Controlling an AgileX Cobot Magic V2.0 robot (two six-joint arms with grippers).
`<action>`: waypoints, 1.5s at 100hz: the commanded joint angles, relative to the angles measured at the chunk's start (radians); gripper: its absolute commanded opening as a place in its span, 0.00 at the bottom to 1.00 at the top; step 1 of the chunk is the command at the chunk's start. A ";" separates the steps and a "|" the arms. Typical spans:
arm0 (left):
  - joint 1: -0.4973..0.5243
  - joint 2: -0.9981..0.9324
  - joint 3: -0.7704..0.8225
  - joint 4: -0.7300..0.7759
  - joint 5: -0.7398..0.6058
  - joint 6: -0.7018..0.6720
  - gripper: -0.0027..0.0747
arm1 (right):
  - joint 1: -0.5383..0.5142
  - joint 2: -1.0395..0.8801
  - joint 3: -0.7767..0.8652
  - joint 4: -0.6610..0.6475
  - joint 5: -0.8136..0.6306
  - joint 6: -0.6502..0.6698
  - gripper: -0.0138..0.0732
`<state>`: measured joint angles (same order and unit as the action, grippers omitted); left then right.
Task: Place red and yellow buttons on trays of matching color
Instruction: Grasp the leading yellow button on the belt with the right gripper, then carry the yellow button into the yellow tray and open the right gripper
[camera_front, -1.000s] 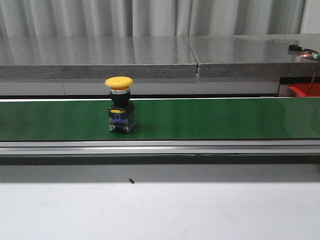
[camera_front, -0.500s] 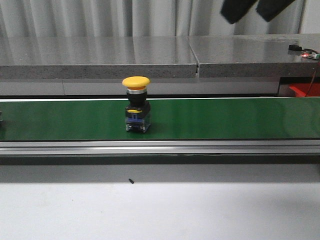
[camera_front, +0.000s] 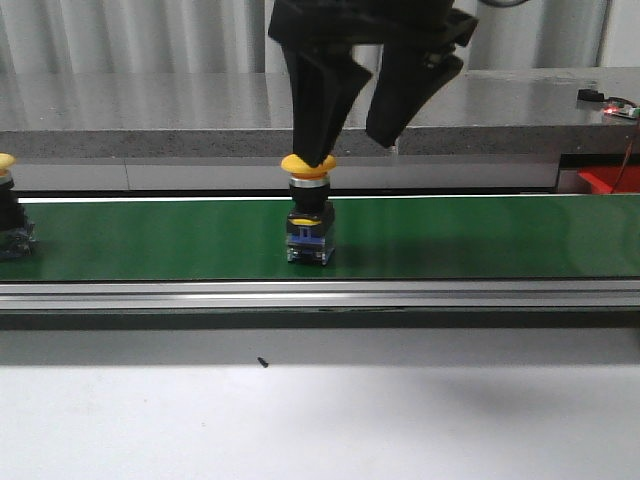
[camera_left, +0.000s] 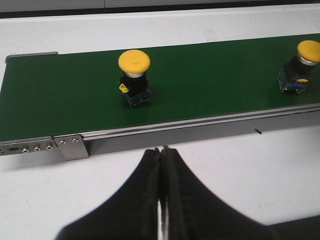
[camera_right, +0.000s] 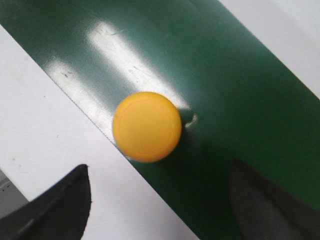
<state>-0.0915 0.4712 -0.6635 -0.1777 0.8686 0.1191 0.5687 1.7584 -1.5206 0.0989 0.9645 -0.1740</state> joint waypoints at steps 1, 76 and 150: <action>-0.008 0.007 -0.023 -0.013 -0.057 0.002 0.01 | 0.001 -0.016 -0.035 0.015 -0.050 -0.024 0.82; -0.008 0.007 -0.023 -0.013 -0.057 0.002 0.01 | -0.071 -0.110 -0.030 0.019 -0.063 -0.030 0.27; -0.008 0.007 -0.023 -0.013 -0.057 0.002 0.01 | -0.532 -0.356 0.159 0.017 -0.047 -0.011 0.27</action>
<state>-0.0915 0.4712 -0.6635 -0.1760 0.8709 0.1207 0.1000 1.4705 -1.3870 0.1102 0.9866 -0.1867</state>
